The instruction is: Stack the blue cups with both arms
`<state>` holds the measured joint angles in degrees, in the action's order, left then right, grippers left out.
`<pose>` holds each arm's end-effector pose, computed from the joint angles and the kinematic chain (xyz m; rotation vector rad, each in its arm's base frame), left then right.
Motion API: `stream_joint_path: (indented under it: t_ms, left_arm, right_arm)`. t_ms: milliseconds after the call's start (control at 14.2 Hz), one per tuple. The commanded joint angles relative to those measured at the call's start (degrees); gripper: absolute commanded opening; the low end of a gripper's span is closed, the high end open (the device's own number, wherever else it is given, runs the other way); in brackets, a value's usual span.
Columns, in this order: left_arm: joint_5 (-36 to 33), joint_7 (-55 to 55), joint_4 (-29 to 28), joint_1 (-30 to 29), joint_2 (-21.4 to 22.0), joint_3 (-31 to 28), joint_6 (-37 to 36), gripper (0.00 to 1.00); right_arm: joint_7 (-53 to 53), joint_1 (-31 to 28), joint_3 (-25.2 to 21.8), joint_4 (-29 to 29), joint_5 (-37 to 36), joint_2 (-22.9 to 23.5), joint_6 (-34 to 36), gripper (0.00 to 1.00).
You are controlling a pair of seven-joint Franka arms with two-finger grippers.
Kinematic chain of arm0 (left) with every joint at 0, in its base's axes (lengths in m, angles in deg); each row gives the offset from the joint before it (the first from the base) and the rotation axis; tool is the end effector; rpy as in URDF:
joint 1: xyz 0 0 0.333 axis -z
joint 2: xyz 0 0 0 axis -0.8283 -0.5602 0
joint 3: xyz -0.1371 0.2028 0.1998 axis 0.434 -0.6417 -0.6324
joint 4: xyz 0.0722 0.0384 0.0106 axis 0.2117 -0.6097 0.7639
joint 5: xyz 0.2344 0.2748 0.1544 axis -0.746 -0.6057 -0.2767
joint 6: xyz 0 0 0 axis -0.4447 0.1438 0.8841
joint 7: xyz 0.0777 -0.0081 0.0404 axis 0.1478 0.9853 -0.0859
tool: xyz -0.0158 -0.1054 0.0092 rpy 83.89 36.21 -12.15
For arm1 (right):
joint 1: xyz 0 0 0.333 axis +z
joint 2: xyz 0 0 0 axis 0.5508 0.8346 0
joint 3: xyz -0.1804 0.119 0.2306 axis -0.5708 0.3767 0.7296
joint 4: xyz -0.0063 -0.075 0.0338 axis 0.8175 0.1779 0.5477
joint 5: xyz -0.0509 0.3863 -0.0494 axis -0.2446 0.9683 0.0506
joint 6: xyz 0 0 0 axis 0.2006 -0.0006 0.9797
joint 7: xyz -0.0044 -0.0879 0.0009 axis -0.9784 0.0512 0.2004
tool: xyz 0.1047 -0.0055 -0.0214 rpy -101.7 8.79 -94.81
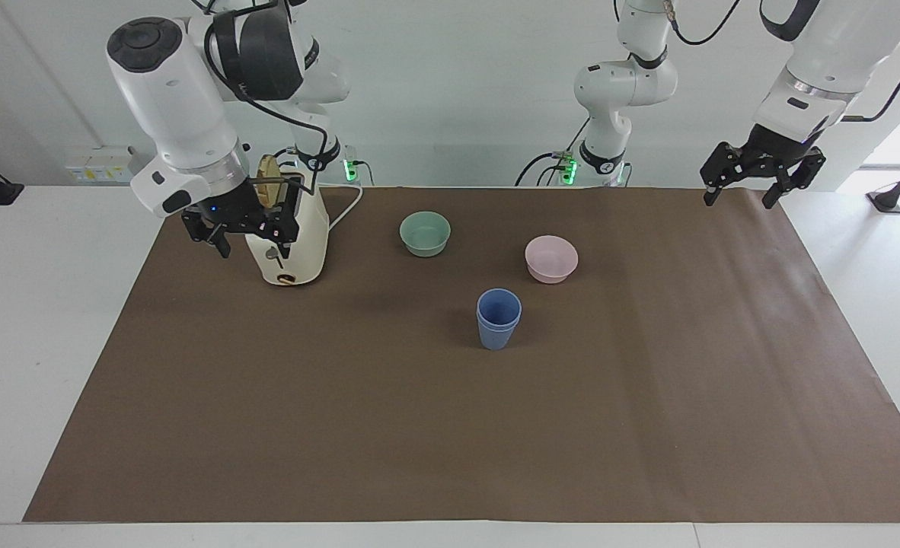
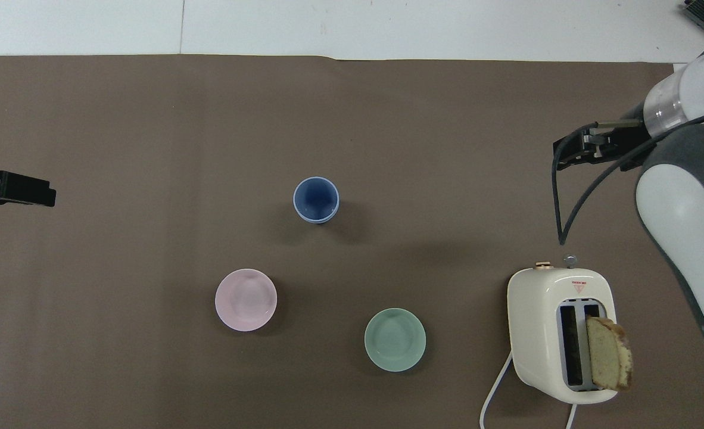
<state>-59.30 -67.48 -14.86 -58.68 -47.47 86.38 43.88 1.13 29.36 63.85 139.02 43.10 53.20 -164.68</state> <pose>0.5371 -0.0338 0.6491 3.1214 -0.1873 0.0843 0.6082 0.0555 0.5948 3.1318 -0.0525 0.0131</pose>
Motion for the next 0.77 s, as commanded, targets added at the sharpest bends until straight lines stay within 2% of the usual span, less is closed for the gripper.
stream_joint_path:
  t_ms: [0, 704]
  left_arm:
    - [-0.34, 0.31, 0.54, -0.07, 0.39, 0.2, -2.09, 1.0]
    - [-0.25, -0.48, -0.07, -0.5, 1.35, 0.2, -3.41, 1.0]
  right_arm:
    - [0.77, -1.21, -0.69, 0.55, 0.06, -2.67, 0.85, 1.0]
    - [1.2, -2.18, -0.96, 0.99, 0.15, -3.55, 1.02, 1.0]
